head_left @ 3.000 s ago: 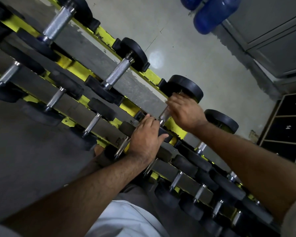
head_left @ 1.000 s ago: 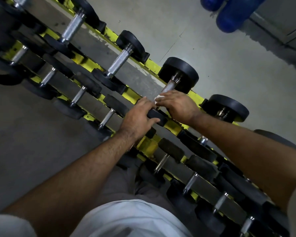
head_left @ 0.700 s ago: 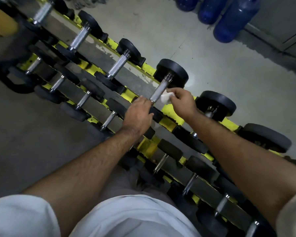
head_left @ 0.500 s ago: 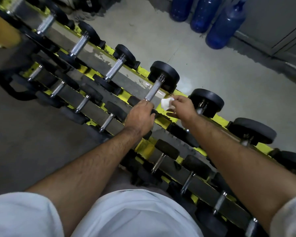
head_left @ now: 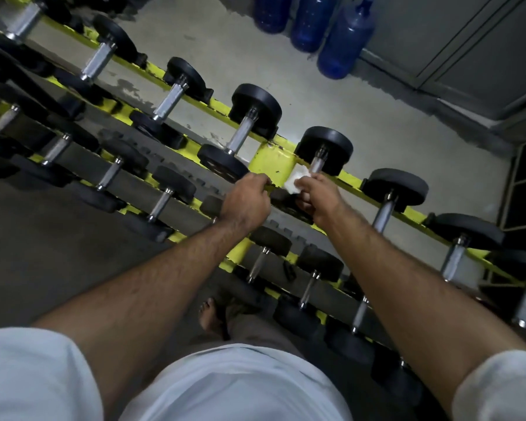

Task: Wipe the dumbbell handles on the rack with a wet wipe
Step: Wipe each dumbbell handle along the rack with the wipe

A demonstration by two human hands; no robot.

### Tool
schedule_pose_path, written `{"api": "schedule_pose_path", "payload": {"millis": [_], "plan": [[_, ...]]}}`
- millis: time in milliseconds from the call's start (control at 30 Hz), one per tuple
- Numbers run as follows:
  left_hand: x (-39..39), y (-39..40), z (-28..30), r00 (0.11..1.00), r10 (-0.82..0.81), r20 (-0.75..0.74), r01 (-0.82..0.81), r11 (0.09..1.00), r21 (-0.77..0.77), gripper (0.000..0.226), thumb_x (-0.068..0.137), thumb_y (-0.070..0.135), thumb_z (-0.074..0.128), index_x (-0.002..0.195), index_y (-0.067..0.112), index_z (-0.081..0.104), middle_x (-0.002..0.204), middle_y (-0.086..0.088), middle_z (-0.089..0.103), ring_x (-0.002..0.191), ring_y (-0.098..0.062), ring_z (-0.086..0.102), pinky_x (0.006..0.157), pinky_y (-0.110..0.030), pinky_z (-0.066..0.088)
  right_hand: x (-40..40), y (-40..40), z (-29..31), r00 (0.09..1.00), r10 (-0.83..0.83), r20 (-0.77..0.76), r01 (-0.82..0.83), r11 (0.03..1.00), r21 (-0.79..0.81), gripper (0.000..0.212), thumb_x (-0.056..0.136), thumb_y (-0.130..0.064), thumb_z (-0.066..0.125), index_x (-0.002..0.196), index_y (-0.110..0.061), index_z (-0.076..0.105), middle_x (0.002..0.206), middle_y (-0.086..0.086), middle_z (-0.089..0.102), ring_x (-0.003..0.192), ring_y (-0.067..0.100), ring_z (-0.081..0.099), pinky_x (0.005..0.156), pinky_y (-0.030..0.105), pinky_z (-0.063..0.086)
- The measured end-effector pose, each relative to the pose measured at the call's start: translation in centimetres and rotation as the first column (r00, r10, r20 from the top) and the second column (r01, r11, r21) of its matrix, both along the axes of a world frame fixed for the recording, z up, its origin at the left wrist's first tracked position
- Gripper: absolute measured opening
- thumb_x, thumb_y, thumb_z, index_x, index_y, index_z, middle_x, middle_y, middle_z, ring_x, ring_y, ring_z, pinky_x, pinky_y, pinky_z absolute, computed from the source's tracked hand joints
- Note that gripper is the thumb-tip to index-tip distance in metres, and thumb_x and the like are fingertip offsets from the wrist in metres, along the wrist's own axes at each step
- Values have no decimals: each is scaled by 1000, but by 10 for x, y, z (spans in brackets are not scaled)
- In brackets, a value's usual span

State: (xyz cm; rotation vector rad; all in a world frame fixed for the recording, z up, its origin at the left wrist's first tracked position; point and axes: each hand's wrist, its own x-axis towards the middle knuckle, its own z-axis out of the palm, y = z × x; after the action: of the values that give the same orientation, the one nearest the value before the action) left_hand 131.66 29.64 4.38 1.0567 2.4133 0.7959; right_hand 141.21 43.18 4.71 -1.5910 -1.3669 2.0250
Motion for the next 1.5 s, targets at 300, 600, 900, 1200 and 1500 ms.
{"api": "schedule_pose_path", "payload": {"millis": [300, 600, 900, 1200, 1500], "plan": [[39, 20, 9, 999, -51, 15, 51, 999, 10, 27, 94, 18, 52, 119, 14, 61, 120, -4, 60, 105, -22, 59, 88, -39, 52, 43, 15, 6, 995, -80, 61, 77, 996, 49, 32, 91, 8, 49, 111, -12, 64, 109, 10, 62, 94, 27, 64, 67, 33, 61], [83, 75, -23, 999, -41, -13, 38, 989, -144, 47, 85, 44, 69, 120, 14, 56, 117, -7, 55, 109, -23, 51, 91, -42, 51, 65, 78, -37, 954, 131, 268, -261, 804, 535, 20, 92, -18, 63, 106, -24, 76, 100, -11, 71, 97, 13, 65, 77, 24, 50], [97, 101, -54, 975, 89, -204, -141, 956, -258, 60, 83, 53, 69, 124, 10, 61, 123, -8, 52, 121, -24, 45, 105, -36, 42, 47, 120, -69, 942, 259, 212, -334, 695, 636, 19, 93, -19, 63, 106, -20, 77, 93, -13, 72, 91, 9, 66, 79, 24, 52], [63, 87, -49, 997, 55, -60, -67, 969, -238, 58, 82, 55, 71, 123, 16, 63, 128, 2, 54, 118, -16, 51, 86, -28, 43, 11, 141, -83, 779, 535, 326, -322, -105, 941, 33, 88, -9, 50, 105, -6, 78, 110, 7, 76, 103, 23, 72, 94, 39, 57], [61, 84, -57, 997, 67, -44, -74, 983, -170, 56, 78, 54, 75, 116, 14, 66, 120, 2, 57, 114, -15, 54, 86, -28, 44, 14, 160, -121, 609, 611, 506, -316, -398, 861, 25, 93, -5, 56, 111, -4, 74, 124, 13, 70, 118, 28, 63, 105, 34, 44]]}}
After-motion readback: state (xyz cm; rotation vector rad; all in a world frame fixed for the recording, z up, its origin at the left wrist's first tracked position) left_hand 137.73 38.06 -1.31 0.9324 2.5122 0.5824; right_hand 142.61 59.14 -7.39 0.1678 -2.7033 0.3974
